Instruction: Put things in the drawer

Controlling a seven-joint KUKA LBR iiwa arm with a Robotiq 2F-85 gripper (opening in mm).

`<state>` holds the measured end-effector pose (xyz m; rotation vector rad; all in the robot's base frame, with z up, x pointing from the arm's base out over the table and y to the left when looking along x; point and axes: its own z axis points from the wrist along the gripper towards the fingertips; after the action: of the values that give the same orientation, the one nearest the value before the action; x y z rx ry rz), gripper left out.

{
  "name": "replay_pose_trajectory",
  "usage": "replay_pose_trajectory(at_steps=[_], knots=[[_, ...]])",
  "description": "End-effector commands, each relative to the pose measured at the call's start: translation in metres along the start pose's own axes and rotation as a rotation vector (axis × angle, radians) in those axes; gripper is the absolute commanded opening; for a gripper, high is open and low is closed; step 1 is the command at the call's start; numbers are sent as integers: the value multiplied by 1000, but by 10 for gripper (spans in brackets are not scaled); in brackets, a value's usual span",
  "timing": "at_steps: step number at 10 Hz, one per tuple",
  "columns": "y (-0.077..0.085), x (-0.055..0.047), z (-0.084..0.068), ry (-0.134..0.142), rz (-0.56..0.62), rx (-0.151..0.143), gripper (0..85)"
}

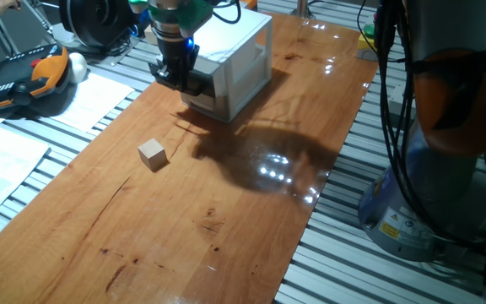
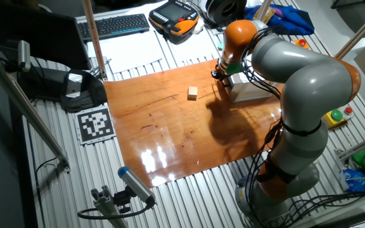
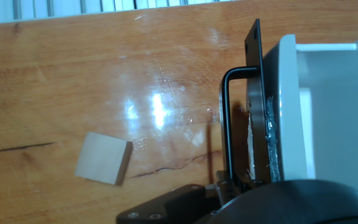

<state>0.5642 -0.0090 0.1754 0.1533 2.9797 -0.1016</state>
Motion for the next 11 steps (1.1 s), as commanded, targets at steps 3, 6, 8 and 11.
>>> replay_pose_trajectory(at_steps=[3,6,8,11], knots=[[3,-1,-1,0,-4,3,0],[8,-1,-1,0,-3,1,0],[13,-1,-3,3,-2,3,0],[21,1,-4,2,3,8,0]])
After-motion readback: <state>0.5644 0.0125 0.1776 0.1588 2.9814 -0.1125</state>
